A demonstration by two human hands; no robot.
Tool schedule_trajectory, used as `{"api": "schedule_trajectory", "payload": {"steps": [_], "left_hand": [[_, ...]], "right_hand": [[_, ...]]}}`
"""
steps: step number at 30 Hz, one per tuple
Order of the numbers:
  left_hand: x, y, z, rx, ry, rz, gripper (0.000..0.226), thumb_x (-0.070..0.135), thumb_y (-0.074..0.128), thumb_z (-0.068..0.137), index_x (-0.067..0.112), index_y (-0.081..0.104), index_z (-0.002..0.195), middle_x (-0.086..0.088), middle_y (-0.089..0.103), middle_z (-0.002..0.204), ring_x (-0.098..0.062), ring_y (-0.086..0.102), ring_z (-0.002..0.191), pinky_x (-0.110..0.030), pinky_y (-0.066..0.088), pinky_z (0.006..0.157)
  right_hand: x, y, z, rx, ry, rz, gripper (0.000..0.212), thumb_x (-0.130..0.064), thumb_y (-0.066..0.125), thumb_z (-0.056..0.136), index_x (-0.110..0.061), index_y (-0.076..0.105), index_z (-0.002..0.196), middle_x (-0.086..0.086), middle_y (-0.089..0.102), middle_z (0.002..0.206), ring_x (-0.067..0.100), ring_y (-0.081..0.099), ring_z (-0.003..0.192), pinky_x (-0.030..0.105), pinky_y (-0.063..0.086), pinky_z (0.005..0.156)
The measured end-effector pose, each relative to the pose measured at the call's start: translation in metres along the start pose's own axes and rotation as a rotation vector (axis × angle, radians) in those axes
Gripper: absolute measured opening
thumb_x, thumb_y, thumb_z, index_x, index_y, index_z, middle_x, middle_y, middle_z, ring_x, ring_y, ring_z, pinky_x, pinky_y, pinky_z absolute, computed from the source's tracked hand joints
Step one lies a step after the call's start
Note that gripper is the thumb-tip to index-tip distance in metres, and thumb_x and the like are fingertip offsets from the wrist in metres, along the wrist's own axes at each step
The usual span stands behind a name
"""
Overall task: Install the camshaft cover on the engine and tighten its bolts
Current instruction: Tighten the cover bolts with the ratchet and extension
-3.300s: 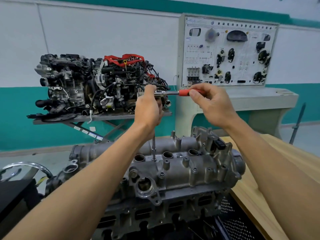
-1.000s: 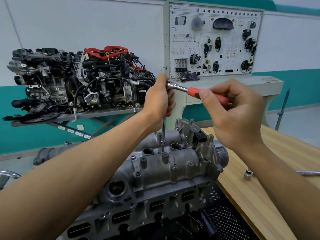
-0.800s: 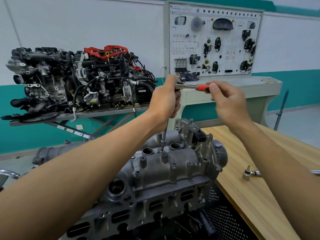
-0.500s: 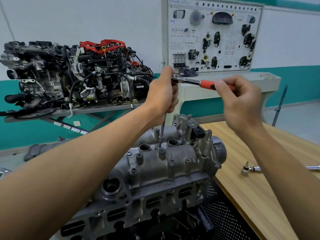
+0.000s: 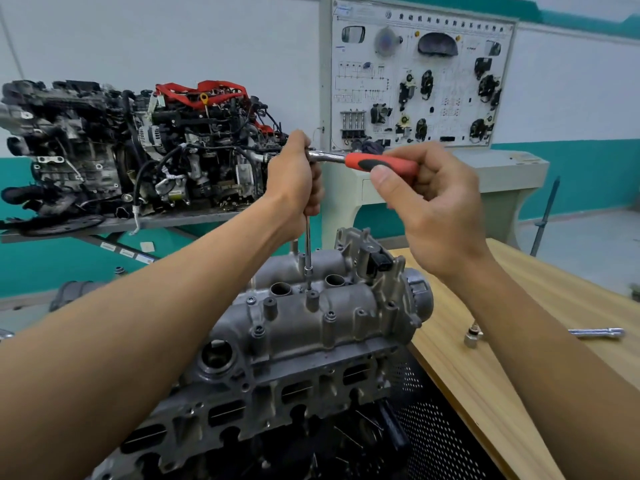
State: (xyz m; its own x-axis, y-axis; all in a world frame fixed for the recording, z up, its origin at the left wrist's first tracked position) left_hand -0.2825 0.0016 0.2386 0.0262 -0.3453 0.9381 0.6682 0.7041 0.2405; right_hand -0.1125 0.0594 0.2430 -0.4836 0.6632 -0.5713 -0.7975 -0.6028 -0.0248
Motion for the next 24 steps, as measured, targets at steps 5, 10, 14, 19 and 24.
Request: {"api": "schedule_trajectory", "payload": {"steps": [5, 10, 14, 19, 24], "left_hand": [[0.041, 0.014, -0.010, -0.045, 0.088, -0.136, 0.049, 0.034, 0.041, 0.095, 0.026, 0.025, 0.050, 0.006, 0.020, 0.046, -0.015, 0.011, 0.043, -0.023, 0.013, 0.039], [0.060, 0.060, -0.027, -0.142, 0.093, -0.283, 0.043, 0.036, 0.038, 0.093, 0.026, 0.022, 0.054, 0.006, 0.014, 0.047, -0.015, 0.007, 0.046, -0.023, 0.010, 0.042], [0.037, 0.094, -0.032, -0.145, 0.005, -0.335, 0.040, 0.035, 0.037, 0.092, 0.025, 0.021, 0.057, 0.006, 0.013, 0.047, -0.014, 0.006, 0.047, -0.024, 0.008, 0.043], [0.000, 0.134, -0.041, -0.190, -0.116, -0.263, 0.042, 0.035, 0.038, 0.094, 0.024, 0.026, 0.054, 0.007, 0.017, 0.045, -0.012, 0.011, 0.042, -0.023, 0.011, 0.041], [-0.030, 0.174, -0.062, -0.335, -0.224, -0.174, 0.052, 0.044, 0.041, 0.098, 0.020, 0.038, 0.052, 0.005, 0.026, 0.045, -0.012, 0.022, 0.040, -0.023, 0.019, 0.043]], "right_hand": [[0.027, -0.016, 0.010, -0.094, 0.235, 0.065, 0.031, -0.043, 0.067, 0.083, -0.019, 0.068, 0.103, 0.000, 0.061, 0.073, 0.009, 0.058, 0.069, 0.016, 0.043, 0.059], [0.032, -0.028, -0.007, -0.259, 0.259, -0.055, 0.029, -0.055, 0.064, 0.084, -0.029, 0.069, 0.097, -0.005, 0.071, 0.081, 0.003, 0.063, 0.076, 0.015, 0.048, 0.063], [0.035, -0.058, -0.040, -0.368, 0.330, -0.217, 0.042, -0.060, 0.053, 0.077, -0.028, 0.068, 0.101, -0.004, 0.072, 0.093, 0.006, 0.064, 0.085, 0.012, 0.049, 0.068], [0.034, -0.112, -0.050, -0.179, 0.432, -0.078, 0.046, -0.057, 0.062, 0.075, -0.034, 0.058, 0.115, -0.002, 0.073, 0.104, 0.011, 0.068, 0.088, 0.027, 0.055, 0.070], [0.031, -0.139, -0.046, -0.120, 0.494, 0.039, 0.034, -0.048, 0.059, 0.085, -0.027, 0.065, 0.111, 0.004, 0.074, 0.101, 0.019, 0.069, 0.087, 0.028, 0.052, 0.066]]}}
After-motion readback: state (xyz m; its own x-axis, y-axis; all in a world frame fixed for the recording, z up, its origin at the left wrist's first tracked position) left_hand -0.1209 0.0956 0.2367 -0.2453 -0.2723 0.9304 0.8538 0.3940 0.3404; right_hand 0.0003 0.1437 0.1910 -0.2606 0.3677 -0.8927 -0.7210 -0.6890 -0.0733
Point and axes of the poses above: each hand's wrist, its own z-axis towards the middle knuckle, its own y-axis out of the palm, x = y × z, the point moved 6 cm from there along z, towards the middle knuckle
